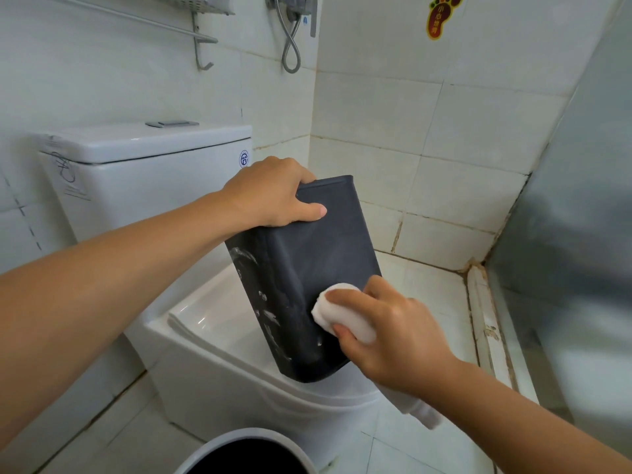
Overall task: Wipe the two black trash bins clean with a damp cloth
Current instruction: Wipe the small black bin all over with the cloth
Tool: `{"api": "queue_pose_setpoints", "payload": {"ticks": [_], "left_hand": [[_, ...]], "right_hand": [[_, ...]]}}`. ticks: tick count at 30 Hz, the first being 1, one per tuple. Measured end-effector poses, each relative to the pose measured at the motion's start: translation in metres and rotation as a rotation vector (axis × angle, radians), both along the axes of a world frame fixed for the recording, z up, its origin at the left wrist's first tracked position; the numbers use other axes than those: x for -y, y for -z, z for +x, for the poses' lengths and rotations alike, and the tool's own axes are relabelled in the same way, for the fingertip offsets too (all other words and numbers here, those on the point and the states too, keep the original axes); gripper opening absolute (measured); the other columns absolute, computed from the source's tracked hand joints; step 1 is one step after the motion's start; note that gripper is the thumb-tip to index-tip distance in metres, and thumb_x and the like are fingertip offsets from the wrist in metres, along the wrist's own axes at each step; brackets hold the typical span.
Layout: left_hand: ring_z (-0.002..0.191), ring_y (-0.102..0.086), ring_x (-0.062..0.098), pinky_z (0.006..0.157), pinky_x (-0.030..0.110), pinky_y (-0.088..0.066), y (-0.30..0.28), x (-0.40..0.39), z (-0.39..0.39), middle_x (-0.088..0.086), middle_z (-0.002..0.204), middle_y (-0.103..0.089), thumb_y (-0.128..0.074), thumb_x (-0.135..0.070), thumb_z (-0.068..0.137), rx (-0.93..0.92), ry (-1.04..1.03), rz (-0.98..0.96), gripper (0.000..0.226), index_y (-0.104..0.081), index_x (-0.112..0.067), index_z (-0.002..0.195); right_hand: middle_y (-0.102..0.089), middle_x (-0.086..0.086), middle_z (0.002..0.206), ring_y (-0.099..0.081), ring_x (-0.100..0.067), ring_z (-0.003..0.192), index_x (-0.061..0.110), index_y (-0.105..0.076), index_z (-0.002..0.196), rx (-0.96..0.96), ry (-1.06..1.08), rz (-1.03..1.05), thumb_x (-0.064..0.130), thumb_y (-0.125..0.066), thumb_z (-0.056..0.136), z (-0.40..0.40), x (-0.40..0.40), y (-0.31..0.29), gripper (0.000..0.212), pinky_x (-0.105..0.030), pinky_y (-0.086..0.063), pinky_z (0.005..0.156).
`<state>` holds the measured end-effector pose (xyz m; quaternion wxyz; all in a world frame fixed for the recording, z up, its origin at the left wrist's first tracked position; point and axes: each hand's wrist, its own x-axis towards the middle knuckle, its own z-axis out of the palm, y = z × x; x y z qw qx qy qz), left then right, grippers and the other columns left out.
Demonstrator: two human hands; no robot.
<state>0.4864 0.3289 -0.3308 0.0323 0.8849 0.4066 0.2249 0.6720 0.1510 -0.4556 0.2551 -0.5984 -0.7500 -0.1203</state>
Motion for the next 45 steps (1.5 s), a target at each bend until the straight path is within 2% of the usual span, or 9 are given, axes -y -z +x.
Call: {"api": "queue_pose_setpoints", "payload": {"ticks": [3, 7, 11, 17, 27, 31, 35, 40, 45], "left_hand": [[0.078, -0.066, 0.014, 0.074, 0.039, -0.058, 0.001, -0.002, 0.001, -0.009, 0.075, -0.07, -0.071, -0.057, 0.086, 0.001, -0.018, -0.013, 0.024, -0.073, -0.033, 0.09], [0.081, -0.067, 0.017, 0.075, 0.039, -0.057, 0.004, -0.001, -0.004, -0.006, 0.08, -0.073, -0.072, -0.058, 0.084, 0.01, -0.043, -0.024, 0.03, -0.077, -0.03, 0.094], [0.081, -0.063, 0.019, 0.068, 0.034, -0.047, 0.007, -0.006, -0.006, -0.003, 0.079, -0.07, -0.072, -0.056, 0.085, 0.001, -0.079, -0.006, 0.032, -0.076, -0.026, 0.094], [0.081, -0.064, 0.02, 0.07, 0.036, -0.051, 0.004, -0.001, -0.002, 0.001, 0.082, -0.072, -0.072, -0.058, 0.084, -0.005, -0.055, 0.003, 0.037, -0.077, -0.024, 0.095], [0.073, -0.058, 0.021, 0.057, 0.031, -0.037, -0.001, 0.01, 0.006, 0.002, 0.075, -0.066, -0.072, -0.058, 0.083, -0.043, -0.037, 0.043, 0.037, -0.074, -0.022, 0.091], [0.069, -0.055, 0.019, 0.056, 0.031, -0.038, -0.002, 0.012, 0.003, 0.004, 0.075, -0.065, -0.072, -0.055, 0.085, -0.043, -0.034, 0.014, 0.035, -0.074, -0.02, 0.092], [0.079, -0.063, 0.031, 0.072, 0.041, -0.053, -0.003, 0.017, 0.006, 0.008, 0.076, -0.067, -0.072, -0.055, 0.084, -0.055, -0.025, 0.019, 0.038, -0.074, -0.018, 0.092], [0.082, -0.064, 0.037, 0.078, 0.046, -0.055, -0.004, 0.021, 0.009, 0.015, 0.079, -0.067, -0.072, -0.058, 0.082, -0.076, -0.04, 0.061, 0.049, -0.071, -0.01, 0.092], [0.08, -0.063, 0.037, 0.069, 0.042, -0.05, -0.005, 0.023, 0.011, 0.014, 0.078, -0.067, -0.071, -0.058, 0.083, -0.099, -0.045, 0.073, 0.051, -0.071, -0.008, 0.092]], "right_hand": [[-0.051, 0.013, 0.094, -0.057, -0.016, 0.071, 0.051, -0.055, 0.129, -0.084, 0.071, -0.043, 0.059, -0.051, 0.09, 0.003, -0.006, -0.008, 0.04, -0.025, -0.041, 0.06], [-0.055, 0.003, 0.1, -0.064, -0.027, 0.085, 0.05, -0.057, 0.133, -0.214, 0.236, -0.004, 0.051, -0.059, 0.094, 0.005, -0.033, -0.021, 0.039, -0.037, -0.051, 0.073], [-0.051, 0.006, 0.096, -0.06, -0.025, 0.075, 0.047, -0.06, 0.131, -0.153, 0.109, -0.041, 0.053, -0.06, 0.092, -0.008, -0.022, -0.012, 0.04, -0.036, -0.051, 0.067], [-0.047, 0.013, 0.09, -0.051, -0.013, 0.063, 0.05, -0.056, 0.126, -0.014, -0.058, -0.12, 0.062, -0.048, 0.086, -0.012, 0.022, 0.004, 0.042, -0.019, -0.032, 0.055], [-0.052, 0.004, 0.1, -0.059, -0.024, 0.074, 0.045, -0.059, 0.136, -0.109, 0.101, -0.027, 0.053, -0.058, 0.096, -0.022, 0.005, -0.015, 0.041, -0.033, -0.048, 0.064], [-0.044, 0.012, 0.092, -0.045, -0.013, 0.062, 0.046, -0.06, 0.13, 0.021, -0.002, -0.092, 0.061, -0.047, 0.09, -0.015, 0.026, -0.002, 0.045, -0.015, -0.028, 0.055], [-0.039, 0.015, 0.086, -0.04, -0.011, 0.056, 0.052, -0.059, 0.126, 0.16, -0.05, -0.183, 0.062, -0.045, 0.089, -0.005, 0.048, 0.005, 0.041, -0.012, -0.019, 0.054], [-0.043, 0.012, 0.09, -0.044, -0.013, 0.06, 0.047, -0.061, 0.129, 0.074, 0.024, -0.081, 0.06, -0.045, 0.091, -0.022, 0.035, -0.003, 0.043, -0.013, -0.022, 0.054], [-0.044, 0.003, 0.093, -0.049, -0.024, 0.057, 0.04, -0.062, 0.132, -0.016, 0.05, 0.07, 0.047, -0.061, 0.095, -0.049, 0.01, -0.023, 0.038, -0.027, -0.038, 0.05]]}}
